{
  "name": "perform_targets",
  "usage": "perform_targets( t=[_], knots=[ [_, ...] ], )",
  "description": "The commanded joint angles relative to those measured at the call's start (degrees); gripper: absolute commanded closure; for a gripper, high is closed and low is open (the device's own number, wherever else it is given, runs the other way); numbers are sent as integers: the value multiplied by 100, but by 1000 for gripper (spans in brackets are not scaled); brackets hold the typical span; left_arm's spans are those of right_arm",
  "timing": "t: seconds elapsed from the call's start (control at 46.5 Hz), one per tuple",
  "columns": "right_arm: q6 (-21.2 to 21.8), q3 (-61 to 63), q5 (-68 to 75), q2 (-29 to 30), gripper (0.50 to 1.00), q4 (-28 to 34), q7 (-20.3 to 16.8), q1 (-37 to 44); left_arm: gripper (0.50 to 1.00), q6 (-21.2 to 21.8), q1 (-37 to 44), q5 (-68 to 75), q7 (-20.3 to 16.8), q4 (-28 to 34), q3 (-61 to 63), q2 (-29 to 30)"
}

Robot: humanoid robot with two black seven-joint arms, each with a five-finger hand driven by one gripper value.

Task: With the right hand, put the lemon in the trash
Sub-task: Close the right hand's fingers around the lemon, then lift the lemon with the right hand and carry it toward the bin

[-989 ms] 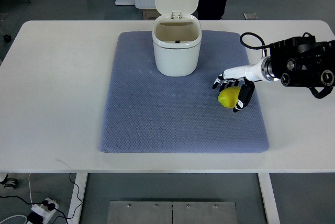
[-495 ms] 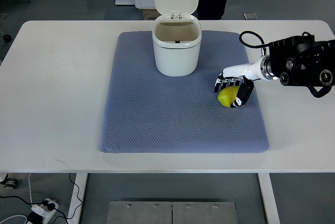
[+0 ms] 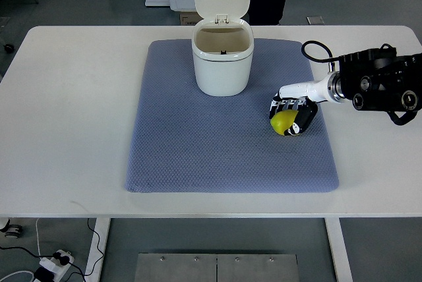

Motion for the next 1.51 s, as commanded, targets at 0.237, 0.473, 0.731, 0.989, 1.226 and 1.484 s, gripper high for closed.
perform_targets(
  t=[0.237,0.473,0.731,0.989,1.226,1.484],
  knots=[
    [89,-36,0,-82,1000,-86,29,333,500,0,0,0,-8,0,0,0],
    [361,-19,27,-284,1000,-305,38,782,500,0,0,0,1,0,0,0],
    [581,-1,62,-504,1000,-534,38,1195,500,0,0,0,1,0,0,0],
    [713,192,97,-521,1000,-903,29,1397,500,0,0,0,1,-9,0,0],
    [897,464,413,-337,1000,-1509,-41,1371,500,0,0,0,-8,0,0,0],
    [906,614,826,102,1000,-2002,-59,1099,500,0,0,0,1,0,0,0]
  ],
)
